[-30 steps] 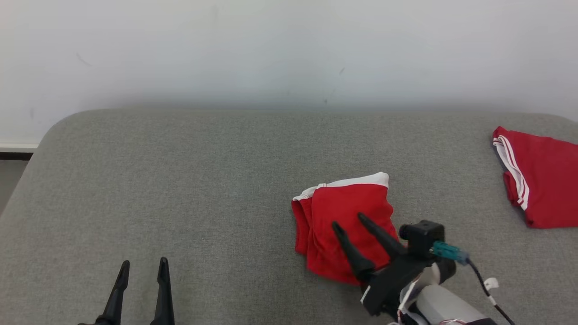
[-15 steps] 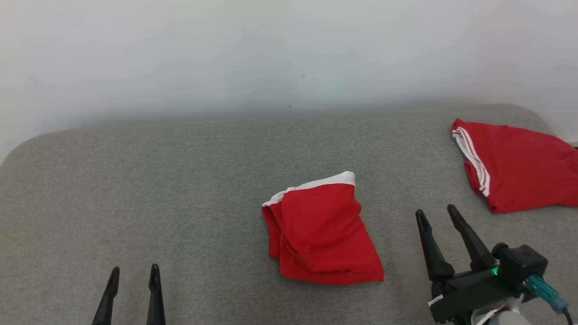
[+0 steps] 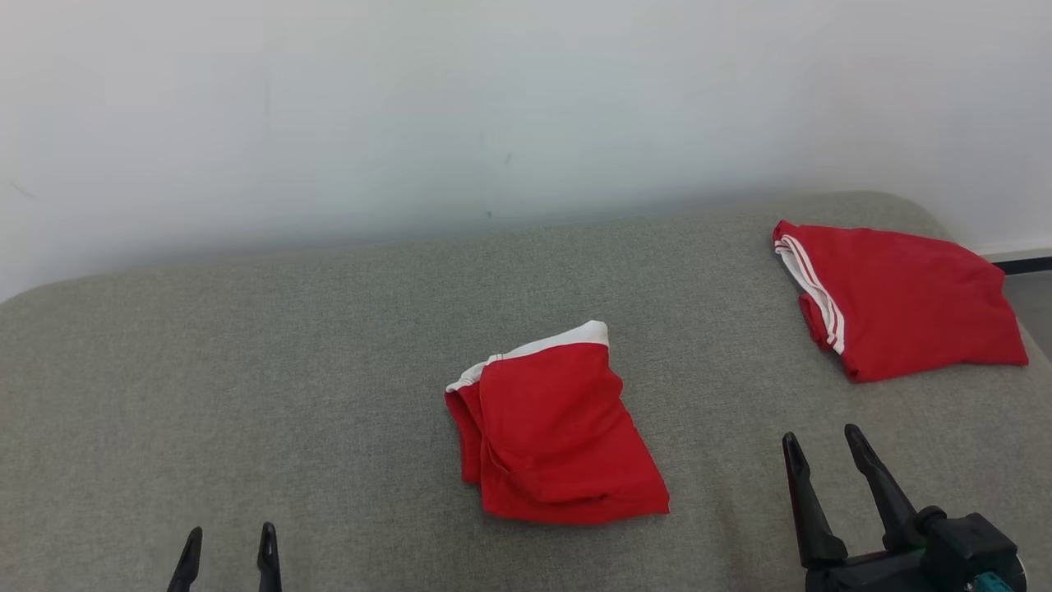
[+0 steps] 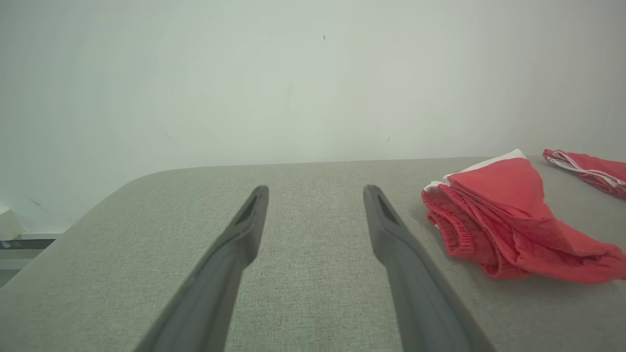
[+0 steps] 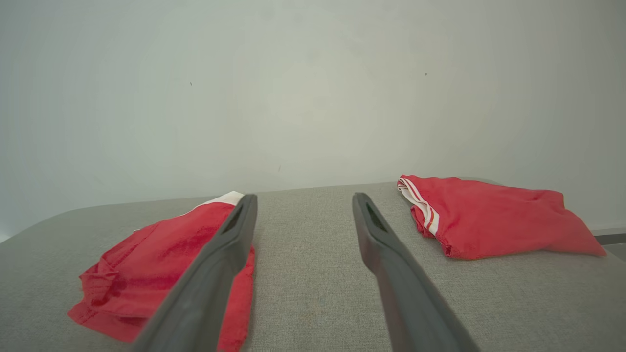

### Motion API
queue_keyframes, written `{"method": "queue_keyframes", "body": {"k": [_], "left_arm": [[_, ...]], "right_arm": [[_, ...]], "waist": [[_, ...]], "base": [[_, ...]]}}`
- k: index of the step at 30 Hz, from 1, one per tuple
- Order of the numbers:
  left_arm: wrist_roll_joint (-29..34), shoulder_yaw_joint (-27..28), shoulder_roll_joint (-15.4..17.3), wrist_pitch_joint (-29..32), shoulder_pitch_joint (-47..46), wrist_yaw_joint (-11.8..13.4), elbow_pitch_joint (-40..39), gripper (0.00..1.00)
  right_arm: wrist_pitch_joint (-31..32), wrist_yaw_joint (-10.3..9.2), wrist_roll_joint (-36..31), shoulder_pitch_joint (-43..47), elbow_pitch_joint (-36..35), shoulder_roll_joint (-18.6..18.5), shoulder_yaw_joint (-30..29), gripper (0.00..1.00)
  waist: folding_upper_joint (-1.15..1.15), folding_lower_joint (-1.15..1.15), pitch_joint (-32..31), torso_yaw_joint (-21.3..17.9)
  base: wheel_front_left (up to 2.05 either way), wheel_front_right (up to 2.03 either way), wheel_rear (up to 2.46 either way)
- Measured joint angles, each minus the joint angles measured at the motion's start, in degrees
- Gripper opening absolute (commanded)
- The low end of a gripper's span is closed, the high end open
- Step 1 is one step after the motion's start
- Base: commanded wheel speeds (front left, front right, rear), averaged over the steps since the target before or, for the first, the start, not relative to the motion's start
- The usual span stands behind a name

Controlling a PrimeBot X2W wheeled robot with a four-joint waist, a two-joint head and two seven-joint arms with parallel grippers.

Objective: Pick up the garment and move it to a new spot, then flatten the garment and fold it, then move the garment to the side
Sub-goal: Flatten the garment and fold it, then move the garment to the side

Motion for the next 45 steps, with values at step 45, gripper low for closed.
{"method": "queue_keyframes", "body": {"k": [45], "left_arm": [[-0.42, -4.11, -0.29, 0.0, -3.41, -1.1, 1.93, 1.0]], "right_arm": [[4.8, 0.0, 3.52, -27.07, 37.51, -2.12, 12.83, 1.0]], "waist": [[0.01, 0.01, 3.89, 10.59]], "base": [[0.0, 0.0, 0.0]]}}
